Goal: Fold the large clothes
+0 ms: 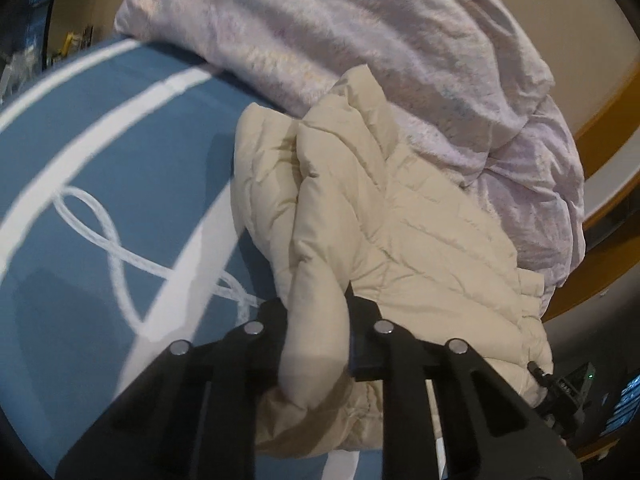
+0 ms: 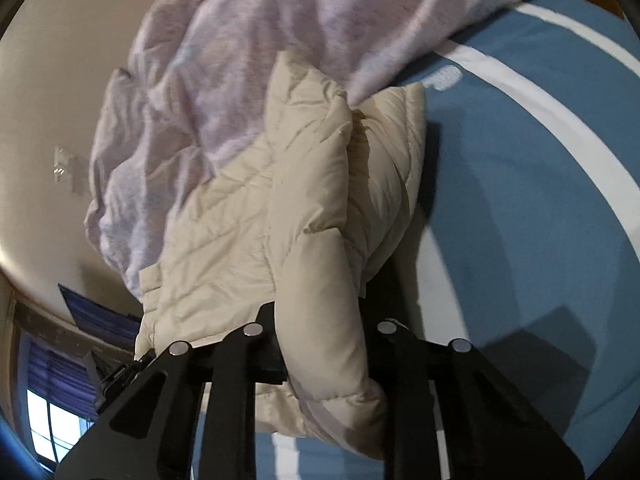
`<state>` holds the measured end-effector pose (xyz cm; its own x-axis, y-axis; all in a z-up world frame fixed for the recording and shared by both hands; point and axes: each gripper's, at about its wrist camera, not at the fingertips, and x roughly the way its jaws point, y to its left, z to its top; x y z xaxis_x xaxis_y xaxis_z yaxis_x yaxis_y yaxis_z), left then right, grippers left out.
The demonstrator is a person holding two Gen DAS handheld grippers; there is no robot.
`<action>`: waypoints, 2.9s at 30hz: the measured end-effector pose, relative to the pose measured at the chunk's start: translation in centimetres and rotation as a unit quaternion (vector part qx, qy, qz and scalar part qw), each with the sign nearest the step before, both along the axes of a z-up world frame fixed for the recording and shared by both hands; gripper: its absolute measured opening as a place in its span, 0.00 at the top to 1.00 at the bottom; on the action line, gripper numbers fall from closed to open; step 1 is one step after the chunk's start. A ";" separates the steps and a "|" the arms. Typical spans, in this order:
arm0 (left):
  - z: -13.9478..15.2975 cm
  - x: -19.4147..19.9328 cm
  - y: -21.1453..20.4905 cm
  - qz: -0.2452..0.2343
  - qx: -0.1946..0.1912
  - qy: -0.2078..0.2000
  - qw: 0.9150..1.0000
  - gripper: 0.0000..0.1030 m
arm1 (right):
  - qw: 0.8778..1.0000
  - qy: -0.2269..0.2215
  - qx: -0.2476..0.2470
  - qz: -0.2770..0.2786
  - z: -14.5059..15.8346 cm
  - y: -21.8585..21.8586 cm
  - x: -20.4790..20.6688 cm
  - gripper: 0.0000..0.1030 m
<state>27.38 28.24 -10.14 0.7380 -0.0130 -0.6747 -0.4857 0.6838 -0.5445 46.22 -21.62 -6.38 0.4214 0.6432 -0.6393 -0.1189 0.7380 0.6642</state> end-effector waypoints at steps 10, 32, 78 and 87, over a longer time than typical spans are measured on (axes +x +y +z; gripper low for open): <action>1.0 -6.6 1.8 -0.001 0.002 0.003 1.000 0.82 | 0.999 -0.008 0.018 0.038 1.1 1.8 -4.7 0.82; -0.9 -14.2 2.2 0.008 -0.006 0.038 0.999 0.47 | 0.984 -0.059 -0.166 -0.017 2.8 1.8 -11.6 0.36; -1.9 -12.1 1.3 0.039 -0.006 0.036 0.999 0.21 | 0.931 -0.169 -0.297 0.129 1.1 22.0 -16.7 0.35; -2.1 -11.8 1.4 0.042 -0.001 0.034 0.999 0.19 | 0.929 -0.149 -0.311 0.132 0.4 22.5 -16.2 0.34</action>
<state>15.53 29.61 -12.26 0.6884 0.0460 -0.7238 -0.5781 0.6376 -0.5093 30.01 0.84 -5.97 0.5194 0.2954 -0.8018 -0.4617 0.8866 0.0276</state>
